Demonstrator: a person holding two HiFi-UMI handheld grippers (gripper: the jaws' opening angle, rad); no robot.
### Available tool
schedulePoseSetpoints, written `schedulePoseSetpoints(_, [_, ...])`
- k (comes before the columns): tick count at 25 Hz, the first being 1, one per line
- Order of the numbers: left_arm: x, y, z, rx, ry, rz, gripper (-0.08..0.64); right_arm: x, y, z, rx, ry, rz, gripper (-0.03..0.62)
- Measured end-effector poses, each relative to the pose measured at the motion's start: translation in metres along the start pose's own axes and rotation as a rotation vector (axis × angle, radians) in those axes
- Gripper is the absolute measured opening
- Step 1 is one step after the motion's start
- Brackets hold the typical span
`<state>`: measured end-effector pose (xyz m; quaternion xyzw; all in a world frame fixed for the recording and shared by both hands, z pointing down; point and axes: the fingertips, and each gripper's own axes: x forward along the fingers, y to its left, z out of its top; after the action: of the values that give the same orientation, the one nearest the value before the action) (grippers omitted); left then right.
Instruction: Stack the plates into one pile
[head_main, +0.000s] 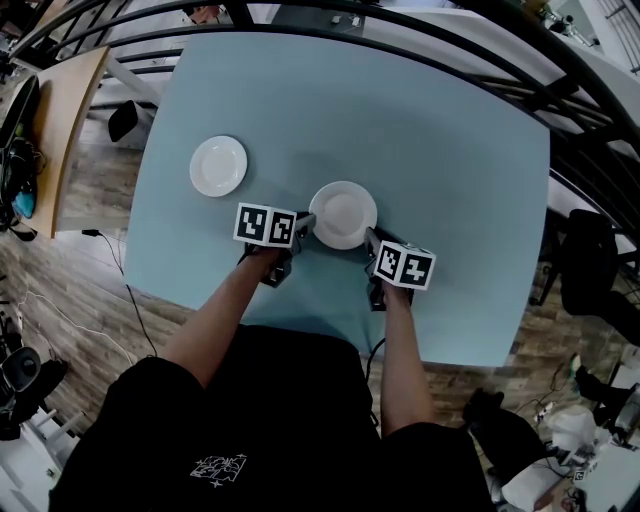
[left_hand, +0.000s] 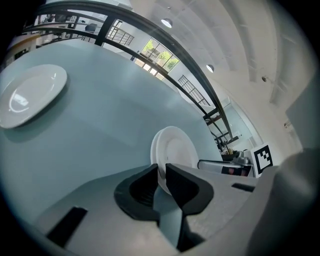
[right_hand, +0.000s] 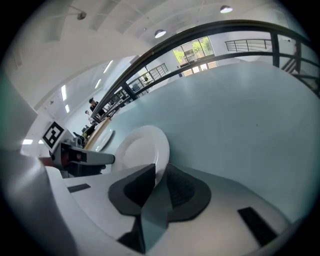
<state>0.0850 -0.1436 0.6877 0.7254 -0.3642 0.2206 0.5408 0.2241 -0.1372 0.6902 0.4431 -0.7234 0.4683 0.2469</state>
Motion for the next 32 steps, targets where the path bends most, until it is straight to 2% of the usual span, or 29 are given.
schedulePoseSetpoints(2, [0.0,-0.001,0.0,0.031,0.013,0.02,0.048,0.001,0.0,-0.001,-0.032,0.006,-0.024,0.072])
schedulePoseSetpoints(5, [0.0,-0.001,-0.001,0.05,0.021,0.03,0.048,0.002,0.0,-0.002,-0.023,0.001,-0.03,0.072])
schedulePoseSetpoints(13, [-0.012,0.003,0.005,0.062,0.011,0.018,0.054,-0.006,-0.002,0.005,-0.027,-0.031,-0.045,0.114])
schedulePoseSetpoints(20, [-0.043,0.023,0.007,0.05,-0.014,0.014,0.054,-0.028,0.011,0.014,0.006,-0.111,-0.075,0.112])
schedulePoseSetpoints(25, [-0.071,0.033,0.014,0.05,-0.041,-0.001,0.051,-0.032,0.038,0.017,0.038,-0.161,-0.052,0.046])
schedulePoseSetpoints(32, [-0.105,0.046,0.029,0.067,-0.089,-0.026,0.031,-0.034,0.076,0.021,0.046,-0.203,-0.035,0.015])
